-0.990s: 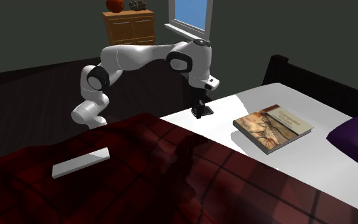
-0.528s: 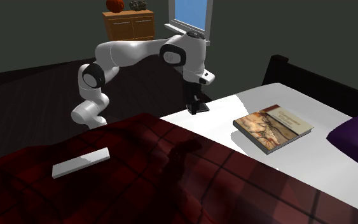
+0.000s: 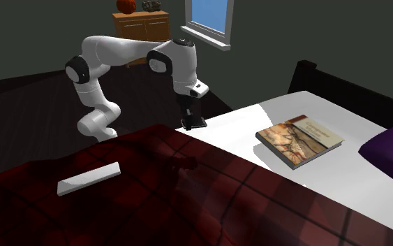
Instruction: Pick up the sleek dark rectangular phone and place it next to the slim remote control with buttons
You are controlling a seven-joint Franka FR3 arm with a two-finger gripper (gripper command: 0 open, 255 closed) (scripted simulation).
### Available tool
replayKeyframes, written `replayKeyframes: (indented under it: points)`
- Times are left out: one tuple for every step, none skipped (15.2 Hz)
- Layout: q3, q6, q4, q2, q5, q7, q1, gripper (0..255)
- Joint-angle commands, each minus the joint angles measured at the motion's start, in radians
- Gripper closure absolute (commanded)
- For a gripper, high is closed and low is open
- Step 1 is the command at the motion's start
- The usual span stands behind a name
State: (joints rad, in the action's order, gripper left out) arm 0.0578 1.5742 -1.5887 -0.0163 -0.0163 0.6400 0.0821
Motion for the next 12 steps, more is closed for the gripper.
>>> replayKeyframes:
  points:
    - [-0.016, 0.009, -0.079, -0.069, -0.003, 0.032, -0.016, 255]
    - [-0.025, 0.013, -0.115, -0.101, -0.003, 0.049, -0.023, 255]
    - [-0.035, 0.016, -0.150, -0.133, -0.003, 0.065, -0.030, 255]
    - [-0.044, 0.018, -0.183, -0.164, -0.002, 0.082, -0.037, 255]
    - [-0.054, 0.019, -0.215, -0.194, 0.000, 0.099, -0.044, 255]
    - [-0.064, 0.020, -0.245, -0.223, 0.002, 0.116, -0.051, 255]
    - [-0.075, 0.019, -0.274, -0.252, 0.005, 0.133, -0.058, 255]
    - [-0.086, 0.018, -0.301, -0.280, 0.009, 0.150, -0.064, 255]
    - [-0.097, 0.017, -0.327, -0.307, 0.013, 0.167, -0.071, 255]
    - [-0.109, 0.014, -0.352, -0.334, 0.018, 0.184, -0.078, 255]
    - [-0.121, 0.012, -0.375, -0.360, 0.024, 0.202, -0.085, 255]
    - [-0.133, 0.008, -0.397, -0.386, 0.030, 0.219, -0.092, 255]
